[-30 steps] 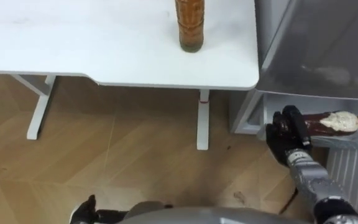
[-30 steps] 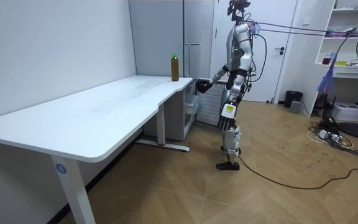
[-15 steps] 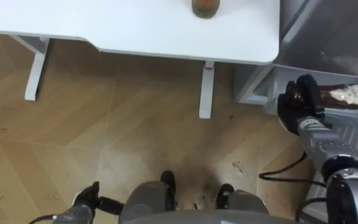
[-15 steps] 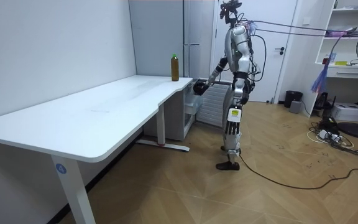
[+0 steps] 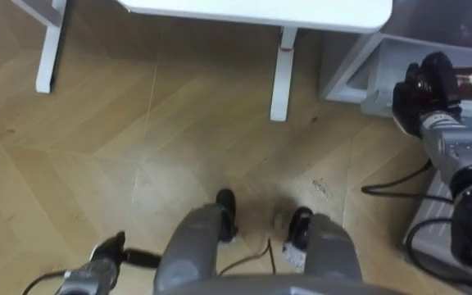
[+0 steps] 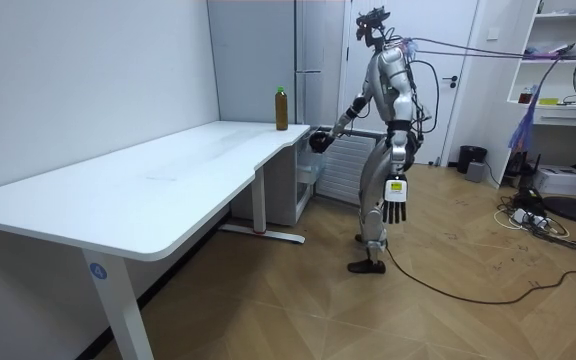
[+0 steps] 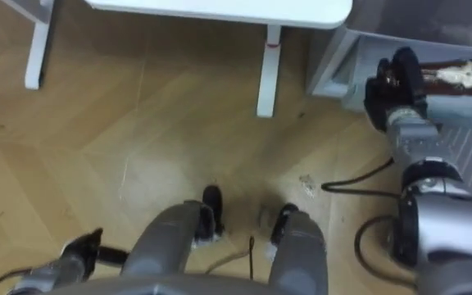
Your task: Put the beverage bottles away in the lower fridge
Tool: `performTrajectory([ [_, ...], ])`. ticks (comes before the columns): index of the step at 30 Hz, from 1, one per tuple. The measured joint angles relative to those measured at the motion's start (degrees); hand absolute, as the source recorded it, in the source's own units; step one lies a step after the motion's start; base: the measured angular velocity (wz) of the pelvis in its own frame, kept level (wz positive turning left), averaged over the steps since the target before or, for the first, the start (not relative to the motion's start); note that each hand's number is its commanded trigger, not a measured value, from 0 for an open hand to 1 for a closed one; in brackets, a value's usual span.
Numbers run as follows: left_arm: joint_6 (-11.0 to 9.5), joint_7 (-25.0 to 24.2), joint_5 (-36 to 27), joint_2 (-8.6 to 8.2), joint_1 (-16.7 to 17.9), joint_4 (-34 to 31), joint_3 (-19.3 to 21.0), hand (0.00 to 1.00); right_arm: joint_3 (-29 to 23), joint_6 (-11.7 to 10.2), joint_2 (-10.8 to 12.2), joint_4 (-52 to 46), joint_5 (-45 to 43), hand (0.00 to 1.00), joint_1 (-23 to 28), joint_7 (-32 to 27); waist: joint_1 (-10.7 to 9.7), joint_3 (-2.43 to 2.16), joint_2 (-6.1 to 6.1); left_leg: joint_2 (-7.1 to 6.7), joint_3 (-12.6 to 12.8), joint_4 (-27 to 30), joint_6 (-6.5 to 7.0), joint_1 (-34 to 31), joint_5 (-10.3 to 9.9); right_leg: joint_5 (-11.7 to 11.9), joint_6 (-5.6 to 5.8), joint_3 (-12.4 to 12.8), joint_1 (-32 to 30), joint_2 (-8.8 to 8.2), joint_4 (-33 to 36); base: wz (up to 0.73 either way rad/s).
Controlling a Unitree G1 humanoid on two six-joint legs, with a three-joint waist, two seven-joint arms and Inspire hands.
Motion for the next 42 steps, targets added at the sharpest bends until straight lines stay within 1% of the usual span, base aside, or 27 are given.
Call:
performTrajectory([
  [4, 0.1, 0.0, -0.06, 0.33, 0.03, -0.48, -0.1, 0.0, -0.16, -0.01, -0.72, -0.01, 0.14, 1.0, -0.97, -0.73, -0.22, 0.07, -0.11, 0.14, 0.69, 0.8, 0.0, -1.66, 0.0, -0.2, -0.34, 0.1, -2.05, -0.48, 1.29, 0.0],
  [6, 0.08, 0.24, -0.05, 0.32, -0.17, -0.98, -0.18, 0.0, -0.18, -0.03, -1.44, 0.0, 0.35, 1.0, -2.01, -1.31, -0.4, 0.08, -0.15, 0.01, 0.99, 1.78, 0.07, -2.97, -0.04, -0.78, -0.37, 0.24, -3.48, -1.07, 2.68, 0.05],
  [13, -0.13, 2.32, 0.0, 0.27, -0.38, -1.65, -1.15, 0.0, -0.17, -0.06, -2.49, 1.27, 0.33, 1.0, -4.36, -2.16, -0.05, 0.09, -0.17, 0.03, 1.35, 2.18, 0.08, -4.15, -0.06, -1.03, -0.49, 0.99, -5.28, -1.0, 3.57, -0.01],
  [14, -0.14, 2.5, 0.01, 0.28, -0.37, -1.58, -1.15, 0.0, -0.18, -0.06, -2.85, 1.27, 0.36, 0.91, -4.4, -2.27, -0.05, 0.09, -0.17, 0.05, 1.37, 2.19, 0.08, -4.34, -0.06, -1.03, -0.5, 0.97, -5.48, -1.0, 3.66, 0.0],
  [15, -0.13, 2.73, 0.0, 0.28, -0.36, -1.4, -1.15, 0.0, -0.18, -0.06, -3.3, 1.28, 0.33, 0.75, -4.4, -2.59, -0.04, 0.09, -0.18, 0.05, 1.37, 2.18, 0.08, -4.37, -0.06, -1.07, -0.53, 1.0, -5.52, -1.0, 3.73, 0.0],
  [16, -0.14, 2.77, 0.0, 0.28, -0.36, -1.33, -1.15, 0.0, -0.17, -0.06, -3.54, 1.28, 0.33, 0.17, -4.41, -2.81, -0.02, 0.1, -0.19, 0.05, 1.37, 2.17, 0.08, -4.38, -0.06, -1.08, -0.52, 1.02, -5.54, -1.0, 3.75, 0.0],
  [17, -0.19, 2.8, 0.0, 0.28, -0.36, -1.31, -1.15, 0.0, -0.17, -0.08, -4.04, 1.28, 0.3, 0.0, -4.47, -3.48, 0.02, 0.1, -0.19, 0.04, 1.37, 2.15, 0.08, -4.42, -0.06, -1.08, -0.51, 1.05, -5.59, -0.99, 3.77, 0.0],
  [21, -0.43, 2.89, 0.0, 0.28, -0.37, -1.32, -1.13, 0.0, -0.18, -0.25, -4.99, 1.29, 0.33, 0.0, -4.52, -4.56, 0.1, 0.14, -0.25, 0.08, 1.37, 2.15, 0.08, -4.78, -0.06, -1.07, -0.52, 1.13, -5.97, -0.89, 3.77, 0.0],
  [25, -1.03, 2.97, -0.04, 0.38, -0.36, -1.27, -1.15, 0.0, -0.17, -0.48, -5.15, 1.35, 0.39, 0.0, -4.97, -5.36, -0.18, 0.22, -0.38, 0.15, 1.39, 2.16, 0.08, -5.15, -0.06, -1.06, -0.53, 1.15, -6.17, -0.9, 3.64, 0.0],
  [29, -1.15, 3.85, -0.03, 0.47, -0.36, -1.28, -1.54, 0.0, -0.15, -0.4, -5.17, 1.46, 0.41, 0.0, -5.51, -5.5, -0.26, 0.54, -0.92, 0.17, 1.35, 2.22, 0.08, -5.35, -0.06, -1.06, -0.53, 0.78, -6.16, -0.91, 3.44, 0.01],
  [32, -1.04, 3.84, -0.07, 1.07, -0.34, -1.22, -2.33, 0.0, -0.13, -0.43, -5.18, 1.46, -0.28, 0.0, -5.51, -5.53, -0.46, 0.54, -1.24, 0.28, 1.36, 2.34, 0.08, -5.5, -0.06, -1.07, -0.53, 0.57, -6.1, -0.9, 3.41, 0.04],
  [34, -1.03, 3.84, -0.05, 1.09, -0.34, -1.0, -2.32, 0.0, 0.19, -0.49, -5.17, 1.45, -1.41, 0.0, -5.51, -5.5, -0.33, 0.51, -1.36, 0.26, 1.49, 2.37, 0.08, -5.41, -0.06, -1.06, -0.53, 0.67, -6.1, -0.87, 3.46, 0.0],
  [36, -1.07, 3.83, -0.05, 1.22, -0.34, -0.97, -2.29, 0.0, 0.47, -1.02, -5.18, 1.45, -2.4, 0.0, -5.52, -5.39, -0.31, 0.49, -1.39, 0.3, 1.47, 2.37, 0.08, -5.41, -0.06, -1.06, -0.53, 0.58, -6.09, -0.84, 3.55, 0.0],
  [40, -0.97, 3.83, -0.06, 1.22, -0.3, -0.82, -2.44, 0.0, 0.62, -1.09, -5.19, 1.46, -2.42, 0.0, -5.51, -5.36, -0.29, 0.49, -1.39, 0.45, 1.42, 2.49, 0.08, -5.42, -0.06, -1.04, -0.57, 0.32, -5.88, -0.77, 3.55, 0.0],
  [42, -0.92, 3.84, -0.06, 1.23, -0.3, -0.83, -3.39, 0.0, 1.08, -1.19, -5.19, 1.47, -2.38, 0.0, -5.47, -5.36, -0.36, 0.47, -1.36, 0.53, 1.26, 2.85, 0.08, -5.4, -0.06, -1.04, -0.57, 0.08, -5.58, -0.73, 3.54, 0.0],
])
